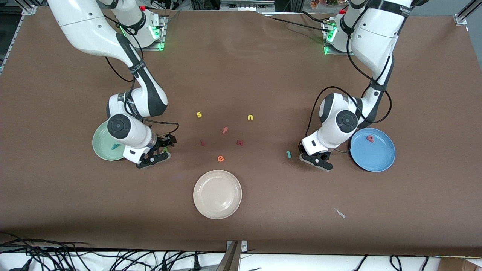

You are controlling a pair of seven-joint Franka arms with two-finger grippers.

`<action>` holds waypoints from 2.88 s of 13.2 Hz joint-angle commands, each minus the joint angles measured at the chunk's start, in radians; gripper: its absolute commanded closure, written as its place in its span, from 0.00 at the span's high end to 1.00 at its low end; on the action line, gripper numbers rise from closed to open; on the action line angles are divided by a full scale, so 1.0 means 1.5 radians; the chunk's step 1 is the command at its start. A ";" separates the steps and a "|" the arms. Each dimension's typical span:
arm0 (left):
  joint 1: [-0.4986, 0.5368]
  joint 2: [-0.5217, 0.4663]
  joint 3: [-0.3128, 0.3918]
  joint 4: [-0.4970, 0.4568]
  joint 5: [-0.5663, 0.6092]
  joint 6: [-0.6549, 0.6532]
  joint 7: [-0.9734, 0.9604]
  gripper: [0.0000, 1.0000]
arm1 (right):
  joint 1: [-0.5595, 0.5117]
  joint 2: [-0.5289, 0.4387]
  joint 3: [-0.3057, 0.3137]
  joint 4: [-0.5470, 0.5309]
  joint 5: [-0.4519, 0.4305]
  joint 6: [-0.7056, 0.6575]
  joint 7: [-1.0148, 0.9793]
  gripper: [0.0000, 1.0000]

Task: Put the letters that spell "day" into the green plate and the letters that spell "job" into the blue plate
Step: 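Release the Y on the green plate while the left gripper grasps the o, then place the o on the blue plate while the right gripper grasps the p, then place the p on the green plate while the left gripper reaches the l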

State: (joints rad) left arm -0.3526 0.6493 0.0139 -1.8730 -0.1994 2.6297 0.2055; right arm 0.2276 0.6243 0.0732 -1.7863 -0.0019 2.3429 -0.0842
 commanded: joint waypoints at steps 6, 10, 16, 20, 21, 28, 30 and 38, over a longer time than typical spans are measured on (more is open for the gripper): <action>0.057 -0.049 0.009 -0.007 0.000 -0.029 0.083 0.00 | -0.001 0.042 -0.001 0.035 0.000 -0.009 -0.062 0.93; 0.148 -0.132 0.009 -0.071 0.000 -0.060 0.203 0.00 | -0.001 0.045 -0.001 0.036 -0.026 -0.006 -0.063 0.74; 0.234 -0.163 0.013 -0.127 0.013 -0.115 0.297 0.02 | 0.000 0.053 -0.001 0.051 -0.031 -0.006 -0.062 0.52; 0.240 -0.157 0.017 -0.125 0.031 -0.113 0.297 0.60 | 0.000 0.054 -0.001 0.052 -0.030 -0.006 -0.060 0.43; 0.239 -0.160 0.017 -0.122 0.032 -0.113 0.298 0.70 | 0.000 0.054 -0.001 0.052 -0.030 -0.006 -0.060 0.41; 0.157 -0.185 0.009 -0.117 0.016 -0.114 0.200 0.73 | 0.001 0.057 -0.001 0.051 -0.029 -0.006 -0.058 0.22; 0.123 -0.189 -0.004 -0.117 0.021 -0.113 0.158 1.00 | 0.001 0.055 -0.001 0.057 -0.028 -0.011 -0.054 0.18; 0.091 -0.190 -0.010 -0.116 0.013 -0.114 0.092 0.98 | -0.010 -0.001 -0.057 0.119 -0.021 -0.227 -0.019 0.17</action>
State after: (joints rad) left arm -0.2079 0.3745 0.0001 -2.0400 -0.1808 2.4625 0.4001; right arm 0.2199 0.6596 0.0179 -1.6041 -0.0376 2.0677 -0.1235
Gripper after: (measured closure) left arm 0.009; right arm 0.727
